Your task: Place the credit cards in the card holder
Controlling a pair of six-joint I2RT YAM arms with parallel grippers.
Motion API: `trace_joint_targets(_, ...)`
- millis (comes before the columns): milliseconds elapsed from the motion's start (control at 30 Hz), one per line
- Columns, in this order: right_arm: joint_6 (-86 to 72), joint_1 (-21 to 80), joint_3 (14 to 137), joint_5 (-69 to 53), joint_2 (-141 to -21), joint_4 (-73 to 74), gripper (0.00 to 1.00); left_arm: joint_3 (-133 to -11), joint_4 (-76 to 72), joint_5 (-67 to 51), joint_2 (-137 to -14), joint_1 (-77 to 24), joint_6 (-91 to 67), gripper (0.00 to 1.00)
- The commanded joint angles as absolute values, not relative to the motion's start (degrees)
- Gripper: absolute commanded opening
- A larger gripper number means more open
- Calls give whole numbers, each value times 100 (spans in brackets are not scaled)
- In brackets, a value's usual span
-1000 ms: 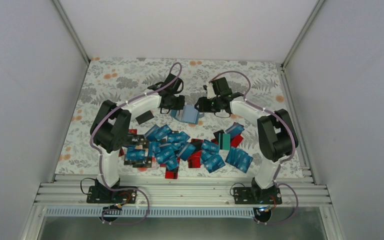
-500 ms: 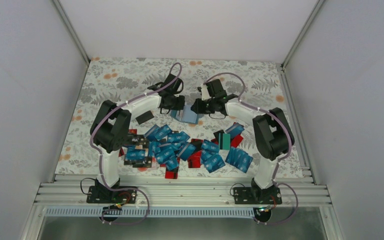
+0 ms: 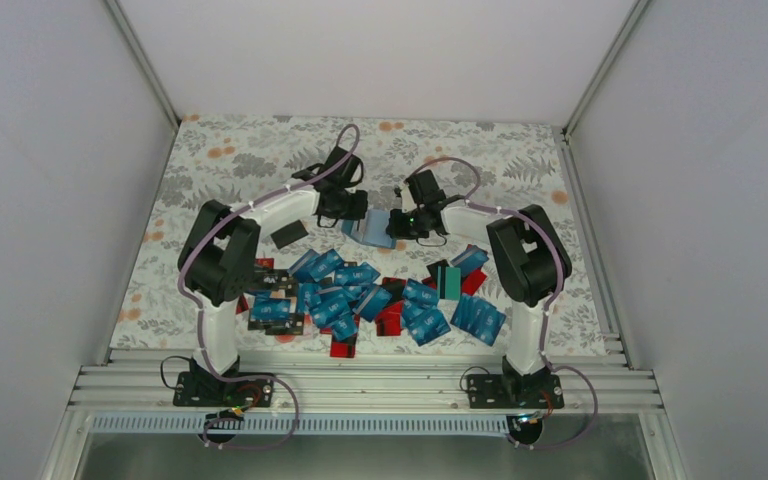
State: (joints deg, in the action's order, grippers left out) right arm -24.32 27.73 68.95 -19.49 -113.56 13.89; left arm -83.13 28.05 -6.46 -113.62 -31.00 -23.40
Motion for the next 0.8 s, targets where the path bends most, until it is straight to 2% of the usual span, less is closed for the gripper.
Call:
trace_joint_targets(0, -2374, 2751, 6785, -1512, -11544, 1476, 4, -8221, 2738, -890, -11146, -2981, -2336, 2)
trace_joint_targets(767, -2373, 2748, 6644, -1514, -11540, 1459, 4, -7740, 1898, -2770, -11074, -2339, -2696, 3)
